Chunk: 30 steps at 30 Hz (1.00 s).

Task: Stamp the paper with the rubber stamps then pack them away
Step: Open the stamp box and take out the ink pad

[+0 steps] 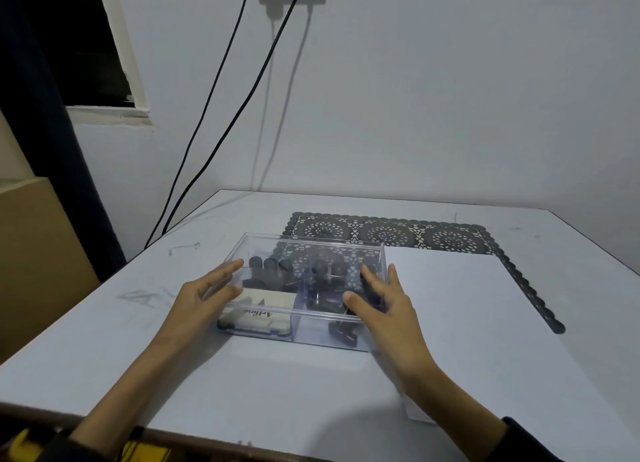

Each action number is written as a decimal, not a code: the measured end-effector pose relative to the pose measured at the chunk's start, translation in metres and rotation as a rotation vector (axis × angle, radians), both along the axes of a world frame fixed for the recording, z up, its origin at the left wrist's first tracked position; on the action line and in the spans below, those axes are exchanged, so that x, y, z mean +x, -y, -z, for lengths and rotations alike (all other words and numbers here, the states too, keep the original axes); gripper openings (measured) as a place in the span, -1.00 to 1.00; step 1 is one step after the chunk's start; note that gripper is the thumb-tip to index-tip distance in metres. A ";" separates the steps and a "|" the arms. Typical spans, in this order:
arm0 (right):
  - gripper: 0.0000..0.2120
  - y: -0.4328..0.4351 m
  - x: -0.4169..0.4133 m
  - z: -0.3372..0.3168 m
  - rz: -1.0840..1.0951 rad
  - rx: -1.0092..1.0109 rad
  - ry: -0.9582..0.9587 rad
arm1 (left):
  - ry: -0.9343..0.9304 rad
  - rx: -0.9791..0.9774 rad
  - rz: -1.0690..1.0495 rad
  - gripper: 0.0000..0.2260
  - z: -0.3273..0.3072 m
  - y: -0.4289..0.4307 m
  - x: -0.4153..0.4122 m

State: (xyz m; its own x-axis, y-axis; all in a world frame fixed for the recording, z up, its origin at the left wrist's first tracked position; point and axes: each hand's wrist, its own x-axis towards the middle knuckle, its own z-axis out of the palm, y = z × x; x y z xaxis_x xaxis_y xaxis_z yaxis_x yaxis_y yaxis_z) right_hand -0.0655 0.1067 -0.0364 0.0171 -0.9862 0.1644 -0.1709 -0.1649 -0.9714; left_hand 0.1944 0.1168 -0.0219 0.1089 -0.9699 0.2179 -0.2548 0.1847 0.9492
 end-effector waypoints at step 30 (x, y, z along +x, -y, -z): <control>-0.44 0.049 -0.007 -0.068 0.019 -0.071 -0.209 | 0.150 -0.077 0.095 -0.58 -0.043 0.076 0.004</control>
State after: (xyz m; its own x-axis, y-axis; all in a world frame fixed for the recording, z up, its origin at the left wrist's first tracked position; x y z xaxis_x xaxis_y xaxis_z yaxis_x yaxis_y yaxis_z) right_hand -0.0726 0.0579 0.0315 0.0391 -0.9729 0.2280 -0.3709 -0.2260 -0.9008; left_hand 0.1989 0.0404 0.0215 -0.0211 -0.9541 0.2988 -0.3700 0.2851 0.8842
